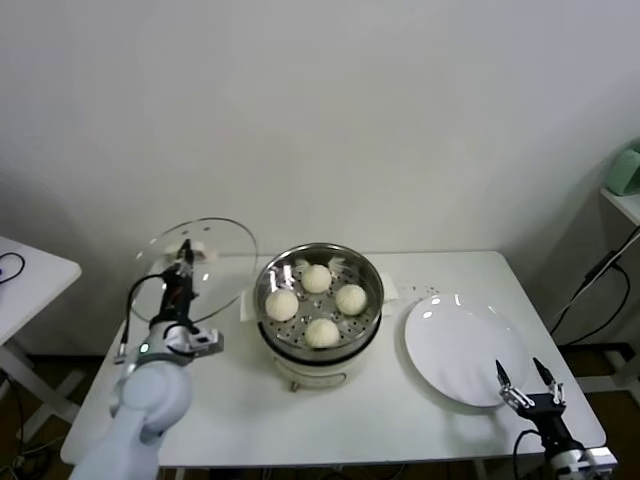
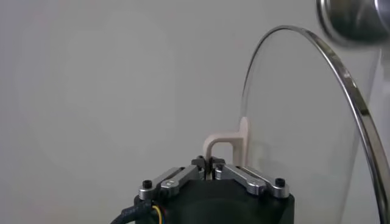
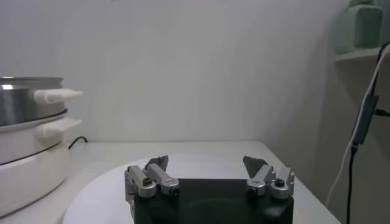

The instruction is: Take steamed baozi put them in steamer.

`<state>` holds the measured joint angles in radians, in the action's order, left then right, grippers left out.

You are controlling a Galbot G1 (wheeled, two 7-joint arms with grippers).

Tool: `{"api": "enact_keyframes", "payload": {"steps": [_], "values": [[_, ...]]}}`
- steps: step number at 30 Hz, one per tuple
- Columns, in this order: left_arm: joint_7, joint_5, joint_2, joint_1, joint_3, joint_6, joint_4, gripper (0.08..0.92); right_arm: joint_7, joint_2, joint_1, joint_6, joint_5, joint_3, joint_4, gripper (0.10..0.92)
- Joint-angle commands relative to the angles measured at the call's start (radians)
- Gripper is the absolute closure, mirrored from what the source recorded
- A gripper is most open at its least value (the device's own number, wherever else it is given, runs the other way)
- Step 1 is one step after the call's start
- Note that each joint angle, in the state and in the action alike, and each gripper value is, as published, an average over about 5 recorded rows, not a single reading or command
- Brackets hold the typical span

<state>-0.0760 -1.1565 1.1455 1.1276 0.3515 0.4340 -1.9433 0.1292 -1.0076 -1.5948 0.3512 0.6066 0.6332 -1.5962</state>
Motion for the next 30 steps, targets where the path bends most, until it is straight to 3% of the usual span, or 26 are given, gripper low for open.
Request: {"api": "enact_keyframes", "payload": {"steps": [1,9,17,30], "values": [[-0.112,-0.112,0.046,-0.109,-0.272,0.148,-0.042,0.856,-0.004,-0.001,0.004,-0.009,-0.006,-0.003,0.004,0.203],[-0.193,-0.228,0.137,-0.16,-0.381,0.167,-0.036,0.856,-0.013,0.0,0.016,-0.034,-0.019,-0.011,0.01,0.203],[-0.234,-0.334,0.212,-0.115,-0.413,0.169,-0.038,0.856,-0.014,0.007,0.023,-0.044,-0.021,-0.013,0.014,0.203],[-0.231,-0.45,0.345,-0.088,-0.443,0.151,0.029,0.856,-0.011,0.007,0.035,-0.048,-0.023,-0.027,0.019,0.203]]}}
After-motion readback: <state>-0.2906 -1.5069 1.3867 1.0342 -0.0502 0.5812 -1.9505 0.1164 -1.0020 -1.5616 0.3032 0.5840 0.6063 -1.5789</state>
